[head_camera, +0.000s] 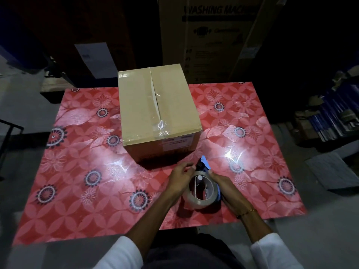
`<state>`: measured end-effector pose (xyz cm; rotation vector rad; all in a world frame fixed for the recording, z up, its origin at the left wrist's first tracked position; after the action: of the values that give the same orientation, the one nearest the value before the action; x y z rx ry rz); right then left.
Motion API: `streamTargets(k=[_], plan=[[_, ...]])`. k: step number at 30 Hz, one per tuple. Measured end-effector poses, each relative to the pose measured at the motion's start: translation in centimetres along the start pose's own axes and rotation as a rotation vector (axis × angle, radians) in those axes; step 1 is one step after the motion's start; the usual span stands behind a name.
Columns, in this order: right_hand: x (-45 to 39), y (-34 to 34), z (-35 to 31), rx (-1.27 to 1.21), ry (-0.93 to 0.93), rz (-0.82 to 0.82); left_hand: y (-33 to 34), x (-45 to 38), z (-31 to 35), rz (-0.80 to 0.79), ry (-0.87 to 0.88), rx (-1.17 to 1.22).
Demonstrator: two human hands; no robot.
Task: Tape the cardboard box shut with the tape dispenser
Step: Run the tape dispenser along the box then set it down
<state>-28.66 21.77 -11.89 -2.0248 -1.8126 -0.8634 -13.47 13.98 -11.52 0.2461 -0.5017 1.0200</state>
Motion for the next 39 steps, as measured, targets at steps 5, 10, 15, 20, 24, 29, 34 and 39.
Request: streamTargets(k=[5,10,15,20,24,29,34,39], plan=[[-0.1,-2.3,-1.4,0.183,-0.049,0.082,2.7,-1.7,1.9,-0.103,0.064,-0.079],[-1.7,-5.6,-1.7,0.398,-0.107,0.222,4.7,-3.9,2.9,-0.056,0.072,-0.234],[-2.1,-7.6,-4.0,0.469,-0.114,0.346,5.4,-5.0,2.8,0.06,0.017,-0.224],[-3.5,-8.8,-4.8,0.552,-0.163,0.372,5.3,-4.8,2.5,0.103,-0.004,-0.153],[-4.3,-8.8,-4.9,0.609,-0.182,0.366,4.8,-4.5,2.4,0.132,0.007,-0.166],[-4.9,-9.0,-4.2,0.659,-0.161,0.37,3.6,-3.5,2.5,0.15,0.016,-0.164],[-4.2,-7.9,-6.3,0.755,-0.257,0.47,1.3,-0.7,4.8,0.238,0.157,-0.332],[-3.1,-3.9,-11.1,0.801,-0.647,0.357,-2.5,4.2,8.1,0.719,0.388,-0.673]])
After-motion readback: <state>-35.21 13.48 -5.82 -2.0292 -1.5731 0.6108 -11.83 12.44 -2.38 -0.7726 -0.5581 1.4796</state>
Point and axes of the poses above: each hand's wrist, its own x-axis away from the middle knuckle, its own y-axis out of the palm, z = x × y, the point moved 2 cm from there along -x, towards the middle knuckle, and after that the axes turned 8 degrees about -z, right-handed, at the moved point
